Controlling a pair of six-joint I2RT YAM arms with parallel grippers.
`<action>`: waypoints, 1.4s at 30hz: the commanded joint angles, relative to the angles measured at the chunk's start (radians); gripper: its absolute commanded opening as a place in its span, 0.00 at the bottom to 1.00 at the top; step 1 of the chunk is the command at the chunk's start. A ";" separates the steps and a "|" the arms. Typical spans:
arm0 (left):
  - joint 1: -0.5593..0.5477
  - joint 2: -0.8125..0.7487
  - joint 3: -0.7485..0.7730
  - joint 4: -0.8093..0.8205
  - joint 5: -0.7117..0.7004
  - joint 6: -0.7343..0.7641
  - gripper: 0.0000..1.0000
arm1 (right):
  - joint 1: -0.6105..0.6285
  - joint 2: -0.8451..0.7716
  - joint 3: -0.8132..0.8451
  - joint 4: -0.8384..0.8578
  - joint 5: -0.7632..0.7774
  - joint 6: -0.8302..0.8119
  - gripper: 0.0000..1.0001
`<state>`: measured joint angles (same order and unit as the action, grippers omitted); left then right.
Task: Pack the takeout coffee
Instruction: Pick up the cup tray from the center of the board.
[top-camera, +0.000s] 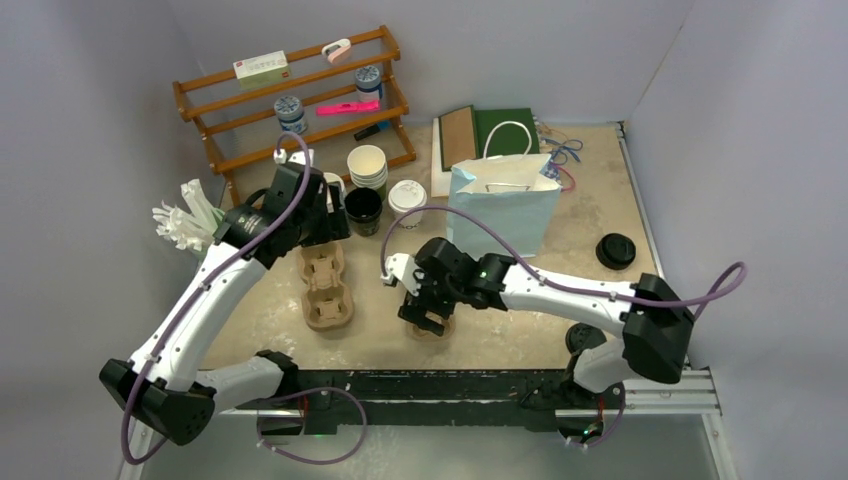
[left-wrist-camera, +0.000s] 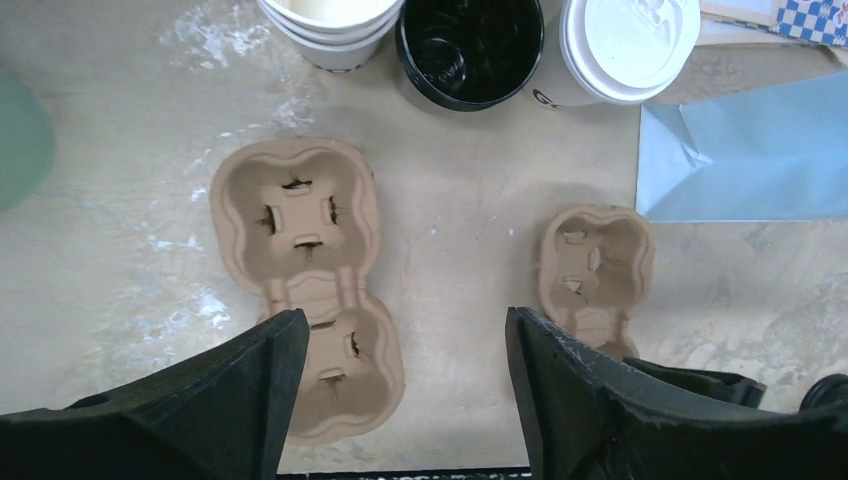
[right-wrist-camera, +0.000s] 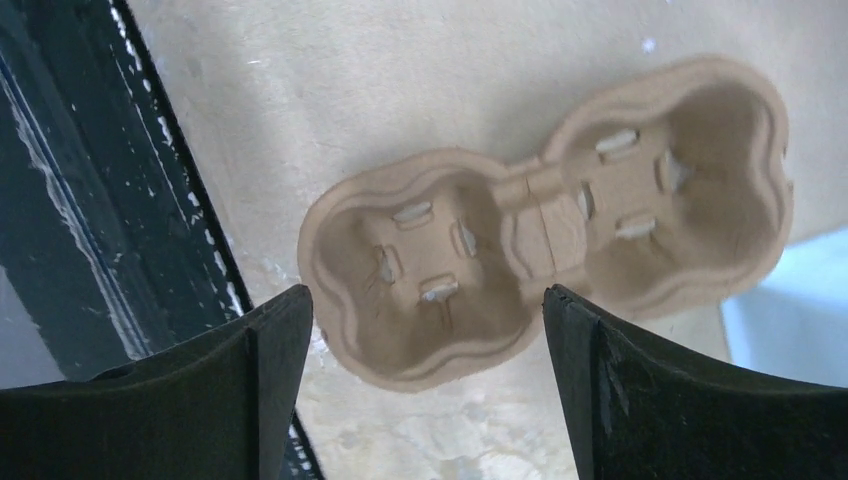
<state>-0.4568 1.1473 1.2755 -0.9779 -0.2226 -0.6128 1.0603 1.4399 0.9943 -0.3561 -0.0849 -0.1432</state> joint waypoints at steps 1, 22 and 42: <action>0.009 -0.043 0.041 -0.032 -0.059 0.047 0.75 | 0.004 0.104 0.128 -0.115 -0.113 -0.320 0.87; 0.010 -0.043 0.055 -0.058 -0.099 0.084 0.71 | -0.103 0.243 0.124 -0.004 -0.089 -0.419 0.75; 0.010 -0.011 0.148 -0.096 -0.128 0.166 0.70 | -0.104 0.306 0.111 0.043 -0.108 -0.456 0.43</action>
<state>-0.4519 1.1343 1.3846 -1.0649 -0.3309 -0.4751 0.9554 1.7340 1.1004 -0.3065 -0.1745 -0.5735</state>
